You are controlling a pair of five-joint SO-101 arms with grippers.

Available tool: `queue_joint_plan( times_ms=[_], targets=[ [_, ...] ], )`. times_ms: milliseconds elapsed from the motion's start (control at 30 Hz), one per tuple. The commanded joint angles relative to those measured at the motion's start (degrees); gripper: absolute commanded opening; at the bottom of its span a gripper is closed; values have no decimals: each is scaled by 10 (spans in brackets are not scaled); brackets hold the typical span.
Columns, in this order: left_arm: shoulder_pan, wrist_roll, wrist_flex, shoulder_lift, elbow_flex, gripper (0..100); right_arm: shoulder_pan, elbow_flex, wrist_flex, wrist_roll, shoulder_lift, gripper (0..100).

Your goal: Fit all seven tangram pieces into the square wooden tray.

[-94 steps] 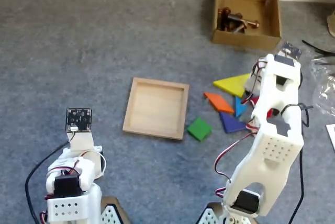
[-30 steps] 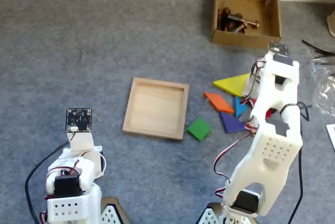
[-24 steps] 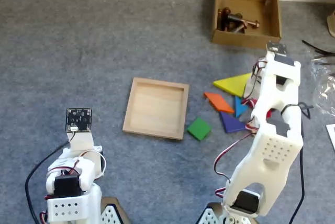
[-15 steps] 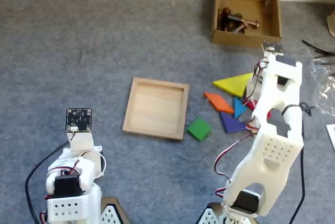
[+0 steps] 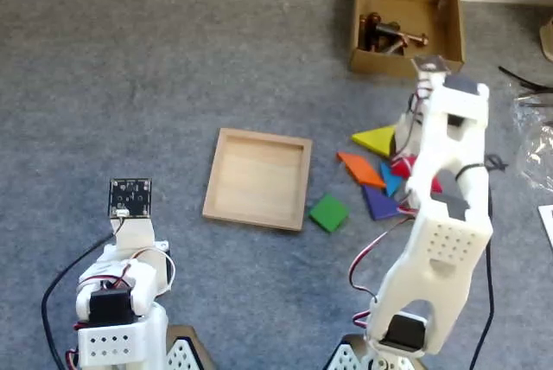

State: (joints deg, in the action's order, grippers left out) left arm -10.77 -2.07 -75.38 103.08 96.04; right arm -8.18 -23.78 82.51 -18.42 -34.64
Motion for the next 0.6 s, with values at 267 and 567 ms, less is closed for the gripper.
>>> queue_joint_plan(
  times_ms=[267,567],
  targets=[
    [-5,-1,-4,-4,12,5,68,-172,136,-7,9,26],
    [-5,-1,-4,-4,12,5,134,-172,147,-7,9,26]
  ],
)
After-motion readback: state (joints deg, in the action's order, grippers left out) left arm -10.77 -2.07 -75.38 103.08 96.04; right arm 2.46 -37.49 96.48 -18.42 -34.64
